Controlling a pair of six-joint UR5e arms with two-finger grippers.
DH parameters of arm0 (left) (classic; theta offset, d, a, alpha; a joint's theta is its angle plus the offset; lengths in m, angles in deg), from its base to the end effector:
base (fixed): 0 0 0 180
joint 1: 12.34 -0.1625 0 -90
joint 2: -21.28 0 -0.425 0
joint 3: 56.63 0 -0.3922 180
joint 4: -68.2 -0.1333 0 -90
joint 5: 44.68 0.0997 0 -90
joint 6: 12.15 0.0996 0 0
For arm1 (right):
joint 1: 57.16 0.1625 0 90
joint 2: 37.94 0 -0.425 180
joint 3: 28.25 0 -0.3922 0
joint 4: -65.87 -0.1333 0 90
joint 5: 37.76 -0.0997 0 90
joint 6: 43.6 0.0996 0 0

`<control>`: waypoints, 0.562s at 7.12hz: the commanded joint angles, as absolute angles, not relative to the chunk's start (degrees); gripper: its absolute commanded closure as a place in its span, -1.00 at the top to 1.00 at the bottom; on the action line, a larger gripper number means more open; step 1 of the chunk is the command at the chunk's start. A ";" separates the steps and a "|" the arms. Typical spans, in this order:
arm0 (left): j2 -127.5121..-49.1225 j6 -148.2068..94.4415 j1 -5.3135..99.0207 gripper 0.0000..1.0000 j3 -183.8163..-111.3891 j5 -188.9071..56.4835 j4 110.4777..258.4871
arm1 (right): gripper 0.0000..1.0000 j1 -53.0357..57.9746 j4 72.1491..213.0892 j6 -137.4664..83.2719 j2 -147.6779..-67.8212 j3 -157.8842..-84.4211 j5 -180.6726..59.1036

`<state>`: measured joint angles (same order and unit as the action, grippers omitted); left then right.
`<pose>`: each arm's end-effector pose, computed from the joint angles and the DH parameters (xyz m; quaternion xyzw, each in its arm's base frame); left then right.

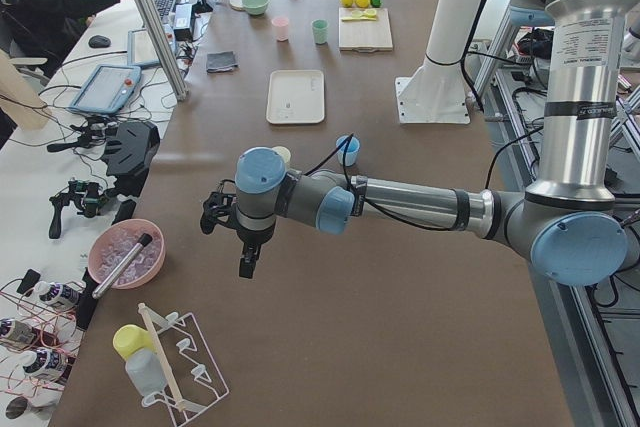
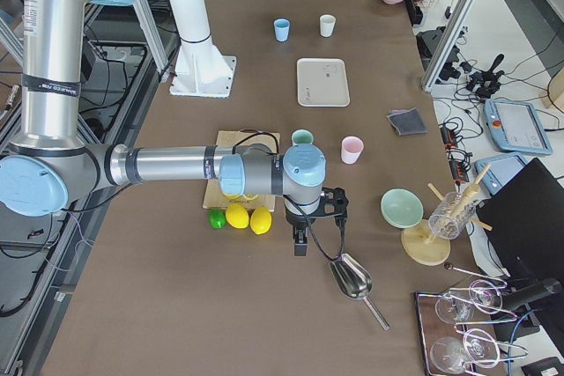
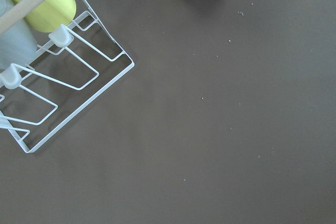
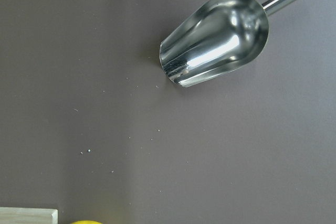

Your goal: Place all cups on tray

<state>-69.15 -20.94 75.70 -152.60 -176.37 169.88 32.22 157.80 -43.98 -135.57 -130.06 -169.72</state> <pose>-0.0495 -0.5128 0.5835 0.1133 0.3636 0.0008 0.9246 0.0620 -0.4380 0.6252 0.0176 -0.3580 -0.0152 0.9334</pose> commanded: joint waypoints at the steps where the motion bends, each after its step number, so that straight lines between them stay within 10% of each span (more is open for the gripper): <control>1: -69.42 -21.12 75.38 0.96 -152.79 -176.25 169.98 | 1.00 32.22 157.72 -44.38 -135.24 -130.81 -169.95; 4: -69.42 -20.67 71.01 0.96 -154.55 -171.16 174.98 | 1.00 32.05 157.72 -43.69 -134.71 -131.77 -170.21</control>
<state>-69.28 -20.73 73.93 -154.10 -173.41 173.16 32.12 157.72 -43.84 -134.85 -131.16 -170.01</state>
